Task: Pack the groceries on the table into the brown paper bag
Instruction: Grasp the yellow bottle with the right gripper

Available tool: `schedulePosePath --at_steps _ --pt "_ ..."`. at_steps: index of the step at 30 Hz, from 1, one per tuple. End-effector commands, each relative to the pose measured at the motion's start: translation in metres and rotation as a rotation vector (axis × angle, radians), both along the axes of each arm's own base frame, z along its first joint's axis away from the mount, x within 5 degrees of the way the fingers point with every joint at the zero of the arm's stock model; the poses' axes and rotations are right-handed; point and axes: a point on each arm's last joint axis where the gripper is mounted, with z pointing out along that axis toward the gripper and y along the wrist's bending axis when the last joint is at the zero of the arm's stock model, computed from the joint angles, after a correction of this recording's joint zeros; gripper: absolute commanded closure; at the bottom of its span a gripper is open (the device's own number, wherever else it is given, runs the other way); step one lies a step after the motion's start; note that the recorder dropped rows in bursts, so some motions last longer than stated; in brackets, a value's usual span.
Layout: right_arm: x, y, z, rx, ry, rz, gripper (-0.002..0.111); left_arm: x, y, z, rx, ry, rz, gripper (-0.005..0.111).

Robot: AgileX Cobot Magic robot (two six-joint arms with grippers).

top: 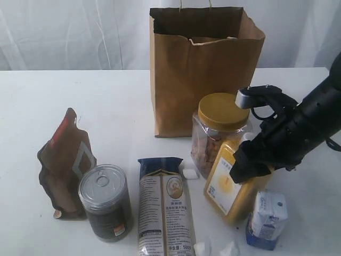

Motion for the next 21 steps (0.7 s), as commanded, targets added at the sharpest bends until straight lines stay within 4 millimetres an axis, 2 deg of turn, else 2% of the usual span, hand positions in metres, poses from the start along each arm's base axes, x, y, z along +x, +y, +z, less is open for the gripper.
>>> schedulePosePath --at_steps 1,12,17,21 --pt "0.001 -0.003 0.009 -0.034 -0.059 0.011 0.108 -0.001 0.0 -0.003 -0.006 0.012 -0.006 0.107" --pt "0.004 -0.005 0.01 -0.054 -0.092 0.014 0.108 -0.001 0.0 -0.003 -0.006 0.012 -0.006 0.107" --pt "-0.002 0.0 0.026 0.004 -0.07 0.037 0.108 -0.001 0.0 -0.003 -0.006 0.012 -0.006 0.107" --pt "-0.007 0.008 0.048 0.111 -0.091 0.097 0.108 -0.001 0.0 -0.003 -0.006 0.012 -0.006 0.107"
